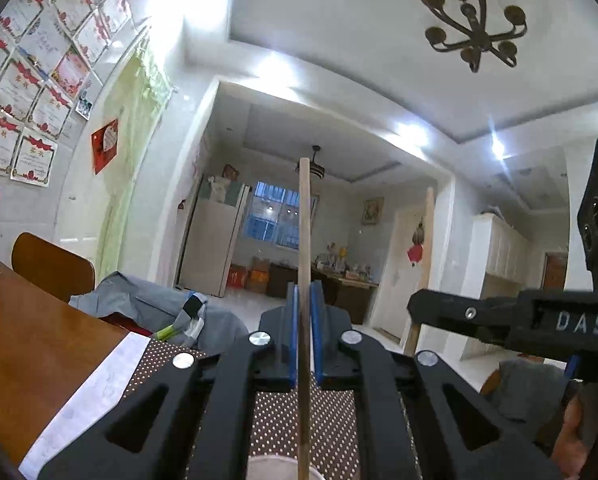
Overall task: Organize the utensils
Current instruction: 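Lift both held chopsticks and lower them upright into the pink cup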
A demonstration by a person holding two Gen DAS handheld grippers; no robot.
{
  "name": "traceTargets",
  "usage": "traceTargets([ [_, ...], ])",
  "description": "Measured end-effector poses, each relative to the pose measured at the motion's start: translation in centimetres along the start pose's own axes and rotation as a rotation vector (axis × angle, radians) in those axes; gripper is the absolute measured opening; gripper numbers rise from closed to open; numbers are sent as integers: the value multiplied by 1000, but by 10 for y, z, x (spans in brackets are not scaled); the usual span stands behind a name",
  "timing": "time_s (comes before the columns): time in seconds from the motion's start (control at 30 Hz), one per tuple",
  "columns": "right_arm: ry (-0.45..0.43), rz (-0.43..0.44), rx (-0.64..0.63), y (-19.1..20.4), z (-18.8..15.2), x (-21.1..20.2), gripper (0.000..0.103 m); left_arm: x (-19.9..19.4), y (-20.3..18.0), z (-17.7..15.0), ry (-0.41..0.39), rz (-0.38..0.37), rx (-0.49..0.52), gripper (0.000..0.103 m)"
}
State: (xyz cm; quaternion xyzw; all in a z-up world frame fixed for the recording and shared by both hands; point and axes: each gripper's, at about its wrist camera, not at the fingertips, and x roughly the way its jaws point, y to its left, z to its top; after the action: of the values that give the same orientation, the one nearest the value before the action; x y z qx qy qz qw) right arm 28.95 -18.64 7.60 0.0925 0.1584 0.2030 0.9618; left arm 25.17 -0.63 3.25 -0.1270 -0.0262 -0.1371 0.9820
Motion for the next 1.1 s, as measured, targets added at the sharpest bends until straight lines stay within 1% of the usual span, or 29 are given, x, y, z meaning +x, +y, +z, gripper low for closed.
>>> traceTargets([
  [0.1, -27, 0, 14, -2, 3, 8, 7, 8, 6, -2, -19, 18, -8, 7],
  [0.2, -31, 3, 27, -6, 2, 17, 7, 15, 9, -6, -22, 33, -12, 7],
  [0.27, -18, -4, 24, -8, -3, 24, 7, 19, 12, -12, -12, 41, -9, 7],
  [0.4, 27, -7, 37, -12, -15, 40, 7, 24, 18, -28, 34, 49, -7, 7],
  [0.5, 52, -9, 40, -15, -24, 43, 7, 23, 20, -34, 60, 46, -4, 7],
  [0.63, 68, -12, 45, -19, -33, 40, 7, 20, 22, -38, 107, 37, -3, 7],
  [0.87, 100, -27, 62, -23, -49, 38, 7, 8, 21, -39, 147, 32, 11, 7],
  [0.9, 107, -29, 65, -23, -51, 39, 7, 7, 22, -39, 157, 32, 10, 8],
  [0.93, 116, -30, 71, -24, -55, 39, 7, 6, 22, -40, 163, 34, 10, 14],
  [0.97, 124, -29, 75, -24, -57, 40, 7, 4, 22, -40, 167, 39, 10, 23],
  [1.1, 143, -35, 85, -25, -64, 42, 7, -2, 25, -39, 188, 47, 8, 24],
])
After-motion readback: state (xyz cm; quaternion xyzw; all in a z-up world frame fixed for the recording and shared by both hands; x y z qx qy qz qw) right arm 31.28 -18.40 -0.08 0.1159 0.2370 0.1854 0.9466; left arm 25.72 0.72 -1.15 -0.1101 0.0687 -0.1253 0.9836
